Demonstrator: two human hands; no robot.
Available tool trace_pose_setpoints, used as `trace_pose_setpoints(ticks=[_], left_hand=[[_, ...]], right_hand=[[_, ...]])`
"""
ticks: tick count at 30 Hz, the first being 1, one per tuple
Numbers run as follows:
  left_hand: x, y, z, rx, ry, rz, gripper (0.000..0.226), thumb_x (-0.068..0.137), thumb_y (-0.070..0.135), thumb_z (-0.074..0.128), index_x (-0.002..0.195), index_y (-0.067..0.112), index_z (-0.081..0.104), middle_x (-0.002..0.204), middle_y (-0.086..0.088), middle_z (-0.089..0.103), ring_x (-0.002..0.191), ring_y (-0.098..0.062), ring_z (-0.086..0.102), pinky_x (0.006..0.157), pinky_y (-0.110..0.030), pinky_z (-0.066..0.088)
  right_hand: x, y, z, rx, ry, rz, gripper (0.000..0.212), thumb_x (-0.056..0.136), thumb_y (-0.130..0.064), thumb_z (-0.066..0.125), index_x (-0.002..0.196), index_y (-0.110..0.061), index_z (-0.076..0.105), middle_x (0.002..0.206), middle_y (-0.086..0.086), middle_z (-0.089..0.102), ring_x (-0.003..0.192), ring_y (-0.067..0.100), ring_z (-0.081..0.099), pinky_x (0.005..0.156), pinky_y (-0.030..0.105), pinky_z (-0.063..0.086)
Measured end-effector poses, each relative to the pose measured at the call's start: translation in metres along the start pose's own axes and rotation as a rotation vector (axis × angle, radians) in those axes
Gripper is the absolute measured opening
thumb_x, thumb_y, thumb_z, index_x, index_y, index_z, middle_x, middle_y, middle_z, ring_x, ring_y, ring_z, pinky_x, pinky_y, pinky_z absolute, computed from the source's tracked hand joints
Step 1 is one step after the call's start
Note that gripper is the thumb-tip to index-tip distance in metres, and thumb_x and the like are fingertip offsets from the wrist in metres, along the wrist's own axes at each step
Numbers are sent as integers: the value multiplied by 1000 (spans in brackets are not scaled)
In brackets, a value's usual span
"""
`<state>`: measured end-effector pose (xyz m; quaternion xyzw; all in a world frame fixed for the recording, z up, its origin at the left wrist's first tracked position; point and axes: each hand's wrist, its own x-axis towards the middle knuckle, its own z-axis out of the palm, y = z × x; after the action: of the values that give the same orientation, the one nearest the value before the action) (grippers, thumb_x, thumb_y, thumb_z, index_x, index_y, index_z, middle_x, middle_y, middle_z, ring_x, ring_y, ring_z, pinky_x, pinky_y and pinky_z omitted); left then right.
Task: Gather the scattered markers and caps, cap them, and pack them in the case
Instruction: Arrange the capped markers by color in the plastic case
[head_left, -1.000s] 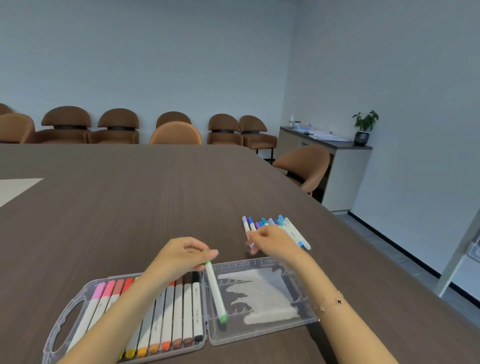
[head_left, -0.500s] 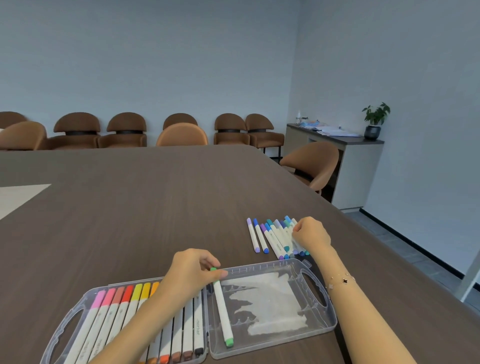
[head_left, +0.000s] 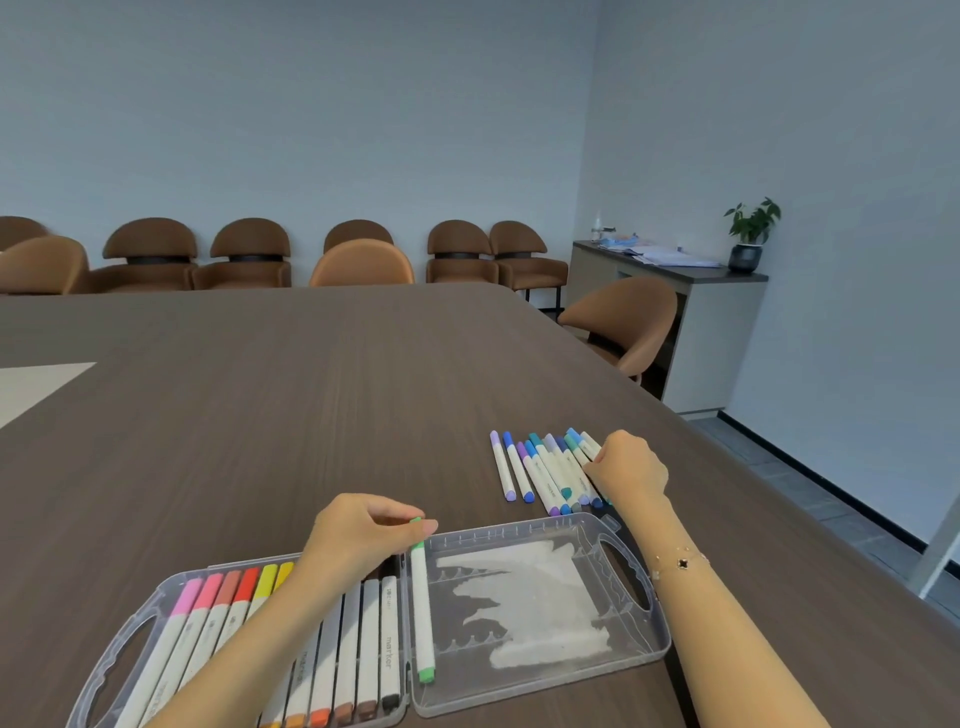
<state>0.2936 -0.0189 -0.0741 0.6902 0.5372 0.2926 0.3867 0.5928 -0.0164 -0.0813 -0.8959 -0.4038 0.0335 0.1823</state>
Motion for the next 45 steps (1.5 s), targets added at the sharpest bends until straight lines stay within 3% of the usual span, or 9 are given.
trace_pose_setpoints(ticks=[6, 11, 17, 22, 26, 29, 39, 45], left_hand=[[-4, 4, 8, 199, 40, 144, 19, 70, 35, 81, 82, 22, 75, 72, 13, 65, 65, -2, 60, 52, -3, 41], [-3, 0, 4, 223, 0, 183, 17, 69, 38, 81, 76, 24, 75, 71, 9, 66, 61, -4, 58, 52, -6, 42], [-1, -6, 5, 215, -25, 217, 16, 68, 39, 82, 77, 26, 75, 76, 7, 63, 64, -5, 57, 53, -7, 42], [3, -12, -3, 236, -160, 281, 17, 73, 43, 76, 84, 30, 73, 89, 8, 63, 75, -4, 61, 70, -18, 52], [2, -9, -13, 288, -344, 278, 51, 56, 70, 63, 100, 42, 66, 102, 17, 60, 93, 7, 56, 77, -17, 50], [2, -7, -16, 358, -439, 270, 67, 47, 73, 64, 109, 48, 58, 110, 25, 53, 103, 7, 51, 83, -17, 49], [1, -9, -12, 327, -462, 259, 66, 44, 72, 64, 105, 50, 54, 113, 25, 50, 108, 4, 48, 80, -14, 45], [3, -13, -12, 321, -474, 250, 73, 46, 72, 64, 114, 46, 54, 115, 24, 49, 110, 3, 46, 81, -14, 43]], right_hand=[[-3, -2, -1, -23, -5, 11, 27, 88, -35, 63, 104, -13, 62, 81, 2, 57, 54, 13, 47, 47, 16, 35], [-3, -3, -1, -8, 0, 13, 21, 91, -30, 60, 103, -12, 62, 80, 3, 56, 53, 14, 46, 46, 16, 33], [-3, -5, -3, 73, -14, 18, 18, 91, -29, 60, 94, -11, 61, 65, 1, 48, 54, 14, 47, 47, 16, 35], [-4, -6, -5, 107, -20, 18, 19, 91, -29, 59, 94, -11, 62, 71, 3, 53, 55, 14, 48, 47, 16, 36], [-5, -10, -8, 164, -19, 25, 21, 91, -31, 59, 93, -10, 61, 71, 3, 53, 55, 15, 48, 47, 16, 35], [-5, -12, -9, 195, -20, 23, 22, 91, -31, 58, 94, -10, 61, 78, 5, 56, 55, 15, 48, 48, 16, 35], [-9, -15, -10, 214, -41, -5, 22, 92, -31, 58, 95, -9, 61, 78, 5, 55, 55, 14, 47, 52, 17, 38], [-11, -27, -13, 360, -119, -16, 28, 89, -34, 62, 76, -11, 54, 63, 2, 45, 52, 14, 42, 49, 17, 33]])
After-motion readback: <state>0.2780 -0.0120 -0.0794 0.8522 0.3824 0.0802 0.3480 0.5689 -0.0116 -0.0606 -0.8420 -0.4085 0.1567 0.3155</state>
